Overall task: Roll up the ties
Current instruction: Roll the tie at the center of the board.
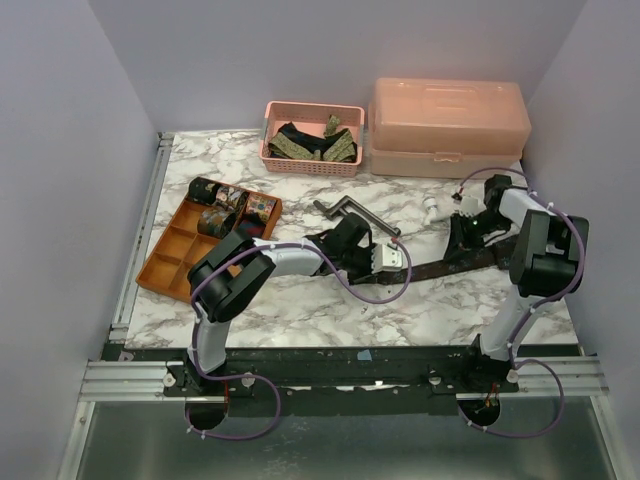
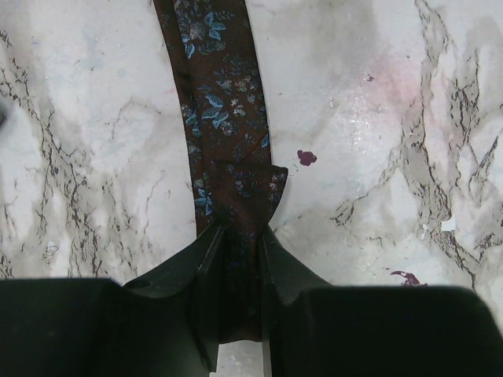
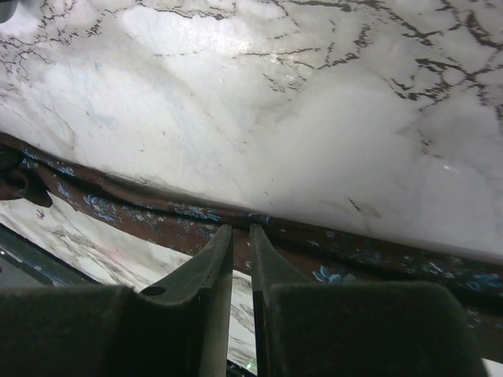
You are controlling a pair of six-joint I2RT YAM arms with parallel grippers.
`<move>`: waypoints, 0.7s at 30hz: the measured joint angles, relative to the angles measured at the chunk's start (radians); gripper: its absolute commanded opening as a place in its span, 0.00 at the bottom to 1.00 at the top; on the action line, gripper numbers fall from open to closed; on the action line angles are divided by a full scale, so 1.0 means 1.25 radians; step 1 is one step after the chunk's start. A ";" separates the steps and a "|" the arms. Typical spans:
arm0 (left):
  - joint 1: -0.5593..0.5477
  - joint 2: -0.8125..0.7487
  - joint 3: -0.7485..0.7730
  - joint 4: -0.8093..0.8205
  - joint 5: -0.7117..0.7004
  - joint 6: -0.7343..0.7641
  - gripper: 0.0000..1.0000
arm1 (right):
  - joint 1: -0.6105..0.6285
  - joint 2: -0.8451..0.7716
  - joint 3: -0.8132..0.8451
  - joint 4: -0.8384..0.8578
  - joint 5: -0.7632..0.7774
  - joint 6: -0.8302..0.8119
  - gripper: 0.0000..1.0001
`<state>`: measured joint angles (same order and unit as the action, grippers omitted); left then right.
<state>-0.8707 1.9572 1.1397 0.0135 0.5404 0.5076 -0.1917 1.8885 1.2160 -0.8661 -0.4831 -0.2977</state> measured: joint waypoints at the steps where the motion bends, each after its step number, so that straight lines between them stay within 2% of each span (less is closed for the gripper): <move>1: 0.000 -0.001 -0.003 0.003 0.000 0.000 0.21 | -0.004 -0.002 0.005 -0.006 0.000 -0.003 0.18; 8: 0.000 -0.002 -0.003 0.004 0.000 0.000 0.21 | -0.045 -0.031 0.045 -0.021 0.012 -0.023 0.18; 15: 0.000 0.002 0.011 -0.019 0.000 0.001 0.21 | -0.119 0.026 0.094 -0.001 0.087 -0.037 0.17; 21: 0.000 0.011 0.031 -0.042 0.001 0.000 0.20 | -0.144 0.043 0.085 0.004 0.138 -0.056 0.17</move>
<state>-0.8707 1.9705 1.1782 -0.0391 0.5419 0.5072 -0.3717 1.9427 1.3224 -0.8608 -0.3103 -0.3679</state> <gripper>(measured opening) 0.215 0.169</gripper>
